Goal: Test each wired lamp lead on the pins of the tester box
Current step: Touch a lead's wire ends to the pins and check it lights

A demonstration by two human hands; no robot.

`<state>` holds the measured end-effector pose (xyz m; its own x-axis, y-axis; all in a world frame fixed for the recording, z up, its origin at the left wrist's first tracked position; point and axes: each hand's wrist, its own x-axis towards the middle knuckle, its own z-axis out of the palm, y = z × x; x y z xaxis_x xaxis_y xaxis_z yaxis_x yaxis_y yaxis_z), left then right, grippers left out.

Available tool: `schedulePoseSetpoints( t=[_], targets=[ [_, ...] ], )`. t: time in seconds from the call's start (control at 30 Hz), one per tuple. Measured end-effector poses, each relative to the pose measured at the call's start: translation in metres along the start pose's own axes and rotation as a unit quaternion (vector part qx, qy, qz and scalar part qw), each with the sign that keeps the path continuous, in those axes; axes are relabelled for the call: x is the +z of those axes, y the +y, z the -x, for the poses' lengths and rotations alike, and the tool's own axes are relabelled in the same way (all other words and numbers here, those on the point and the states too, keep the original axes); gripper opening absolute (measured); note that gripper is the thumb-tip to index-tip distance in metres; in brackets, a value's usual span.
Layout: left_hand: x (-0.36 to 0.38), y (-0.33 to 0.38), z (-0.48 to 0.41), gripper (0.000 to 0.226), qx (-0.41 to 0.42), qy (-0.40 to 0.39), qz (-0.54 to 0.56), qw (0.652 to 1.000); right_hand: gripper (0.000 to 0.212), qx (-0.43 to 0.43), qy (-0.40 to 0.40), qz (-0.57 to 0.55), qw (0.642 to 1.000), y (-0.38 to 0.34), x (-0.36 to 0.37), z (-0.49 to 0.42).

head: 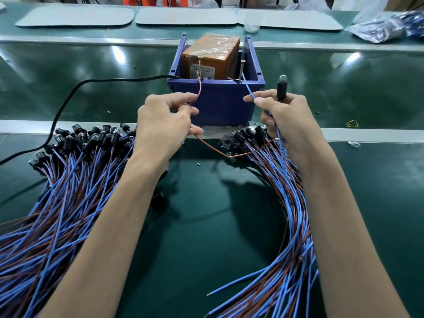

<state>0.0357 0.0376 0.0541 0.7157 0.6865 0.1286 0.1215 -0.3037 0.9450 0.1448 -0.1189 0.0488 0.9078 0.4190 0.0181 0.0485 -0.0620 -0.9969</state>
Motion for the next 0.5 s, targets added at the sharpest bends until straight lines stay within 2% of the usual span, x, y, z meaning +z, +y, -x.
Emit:
schedulePoseSetpoints(
  t=[0.5],
  targets=[
    [0.0043,0.0057,0.0063,0.033,0.012,-0.021,-0.002,1.0,0.019,-0.003,0.002,0.004,1.0,-0.0008,0.0021,0.0015]
  ],
)
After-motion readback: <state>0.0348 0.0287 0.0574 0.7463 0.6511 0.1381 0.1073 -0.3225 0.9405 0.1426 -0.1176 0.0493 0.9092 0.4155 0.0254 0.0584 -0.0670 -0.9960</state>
